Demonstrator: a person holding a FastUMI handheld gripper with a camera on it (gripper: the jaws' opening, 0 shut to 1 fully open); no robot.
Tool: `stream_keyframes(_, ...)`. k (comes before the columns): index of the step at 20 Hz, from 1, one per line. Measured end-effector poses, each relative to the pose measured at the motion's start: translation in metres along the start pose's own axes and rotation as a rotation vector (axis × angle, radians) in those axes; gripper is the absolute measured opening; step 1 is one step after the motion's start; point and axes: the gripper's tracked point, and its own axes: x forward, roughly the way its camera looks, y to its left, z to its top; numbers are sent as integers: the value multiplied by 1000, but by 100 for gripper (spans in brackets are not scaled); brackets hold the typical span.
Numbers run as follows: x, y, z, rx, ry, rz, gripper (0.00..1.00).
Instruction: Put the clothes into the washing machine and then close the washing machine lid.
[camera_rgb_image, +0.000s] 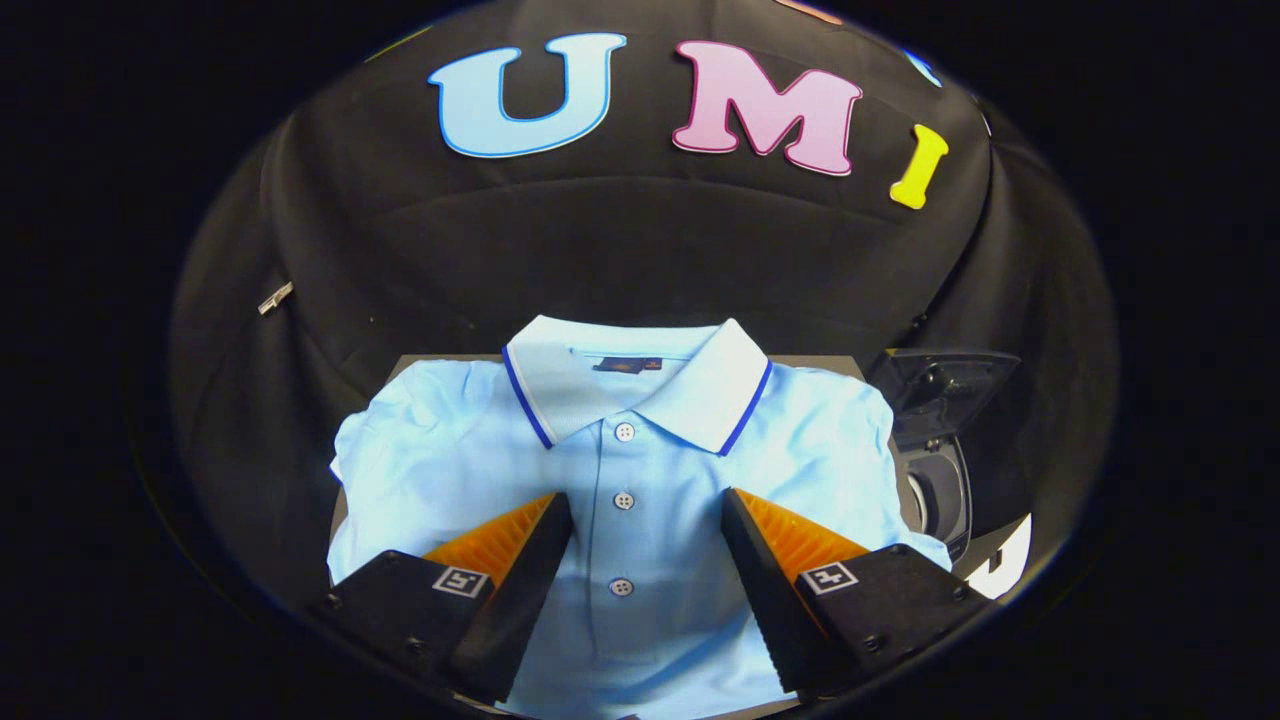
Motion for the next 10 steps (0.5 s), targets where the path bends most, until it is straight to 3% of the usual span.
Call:
stream_keyframes(3,-1,-1,-1,-23,47,9,84)
stream_keyframes(6,0,-5,1,-23,68,-3,84)
stream_keyframes(9,0,-3,3,-32,62,-3,57)
stream_keyframes(10,-2,-2,1,-35,62,-2,57)
